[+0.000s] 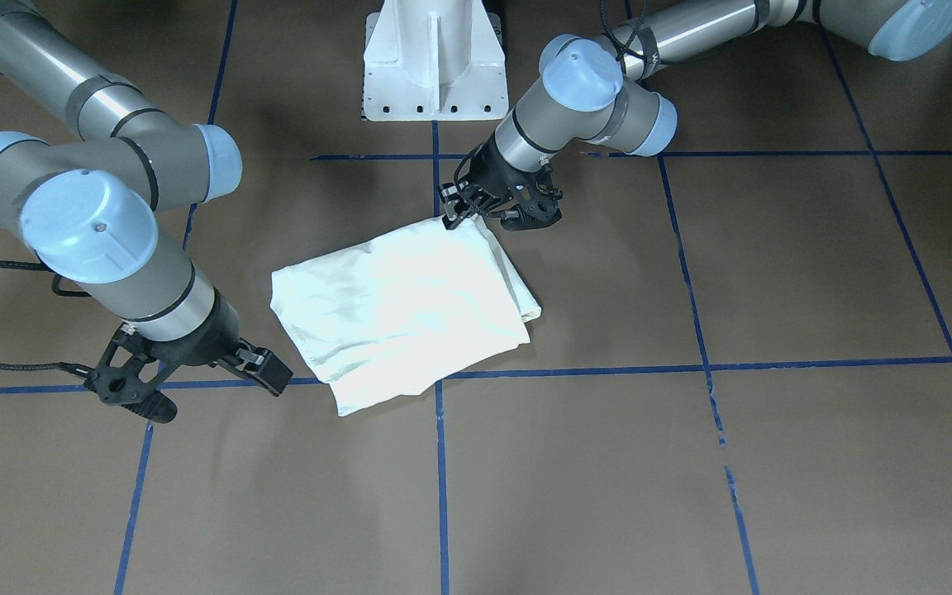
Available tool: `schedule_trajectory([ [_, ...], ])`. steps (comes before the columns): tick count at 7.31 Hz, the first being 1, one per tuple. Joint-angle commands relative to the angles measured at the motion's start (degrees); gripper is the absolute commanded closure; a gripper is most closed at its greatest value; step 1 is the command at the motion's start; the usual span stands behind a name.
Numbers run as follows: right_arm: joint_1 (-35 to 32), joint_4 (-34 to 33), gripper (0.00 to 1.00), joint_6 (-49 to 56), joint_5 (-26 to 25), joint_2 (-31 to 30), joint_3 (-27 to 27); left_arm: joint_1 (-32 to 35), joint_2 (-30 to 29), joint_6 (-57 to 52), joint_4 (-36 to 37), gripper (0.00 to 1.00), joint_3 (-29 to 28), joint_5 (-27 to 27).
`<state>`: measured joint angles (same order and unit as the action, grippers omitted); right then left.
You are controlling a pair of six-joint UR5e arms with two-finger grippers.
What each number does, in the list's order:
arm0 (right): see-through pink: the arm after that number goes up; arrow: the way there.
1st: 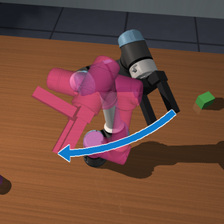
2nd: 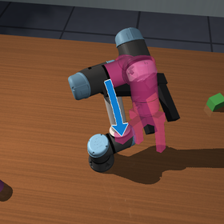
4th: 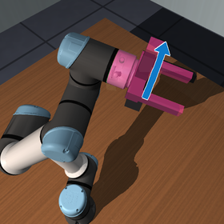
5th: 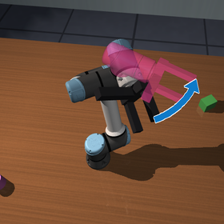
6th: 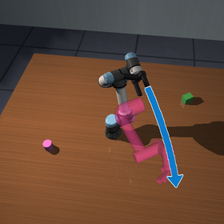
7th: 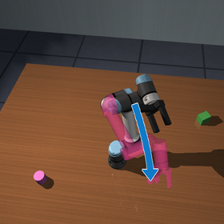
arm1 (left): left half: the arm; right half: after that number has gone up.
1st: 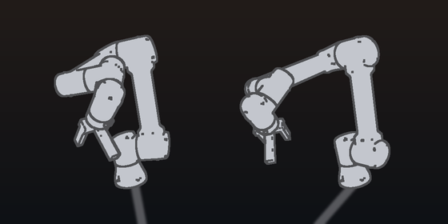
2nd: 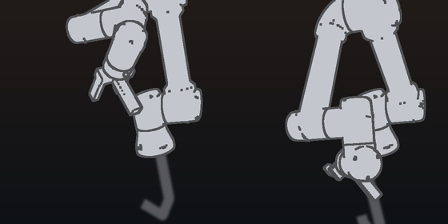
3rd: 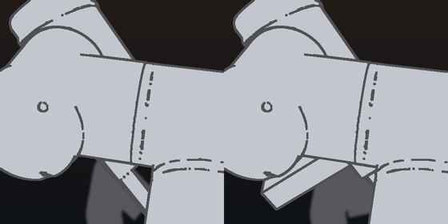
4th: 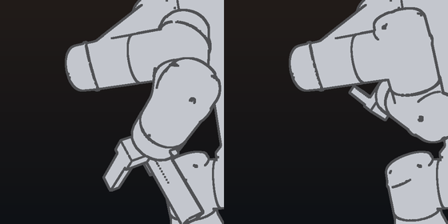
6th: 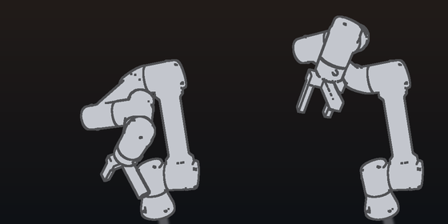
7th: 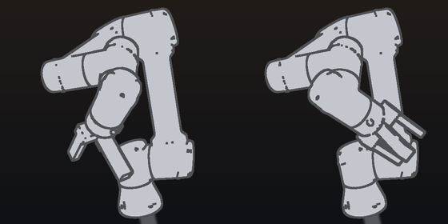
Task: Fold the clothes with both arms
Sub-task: 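Release the shirt and raise the right gripper away while the left gripper holds the side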
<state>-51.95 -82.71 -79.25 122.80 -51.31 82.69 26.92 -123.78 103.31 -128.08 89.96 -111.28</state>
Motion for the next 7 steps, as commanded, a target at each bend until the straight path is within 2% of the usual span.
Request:
schedule_trajectory([
  [1, -0.16, 0.01, 0.00, 0.41, 0.07, -0.72, 0.36, -0.99, 2.39, -0.13, 3.25, 1.00, 1.51, 2.56],
  [2, -0.16, 0.01, 0.00, 0.41, 0.07, -0.81, 0.71, -2.99, 3.71, -0.13, 8.41, 1.00, 4.32, 2.91],
  [3, -0.16, 0.01, 0.00, 0.41, -0.02, -0.81, 0.80, -5.36, 4.42, -0.04, 9.76, 1.00, 4.52, 3.26],
  [5, -0.25, 0.01, 0.00, 0.41, -0.02, -1.07, 1.32, -5.65, 6.42, -0.04, 10.21, 1.00, 7.05, 3.88],
  [6, -0.69, 0.01, 0.00, 0.41, -0.11, -3.34, 4.11, -5.04, 9.84, -0.30, 11.43, 1.00, 12.90, 4.05],
  [7, -2.69, -0.34, 0.00, 1.28, -0.02, -5.97, 6.84, -2.42, 12.31, -6.22, 17.19, 1.00, 18.52, 4.06],
])
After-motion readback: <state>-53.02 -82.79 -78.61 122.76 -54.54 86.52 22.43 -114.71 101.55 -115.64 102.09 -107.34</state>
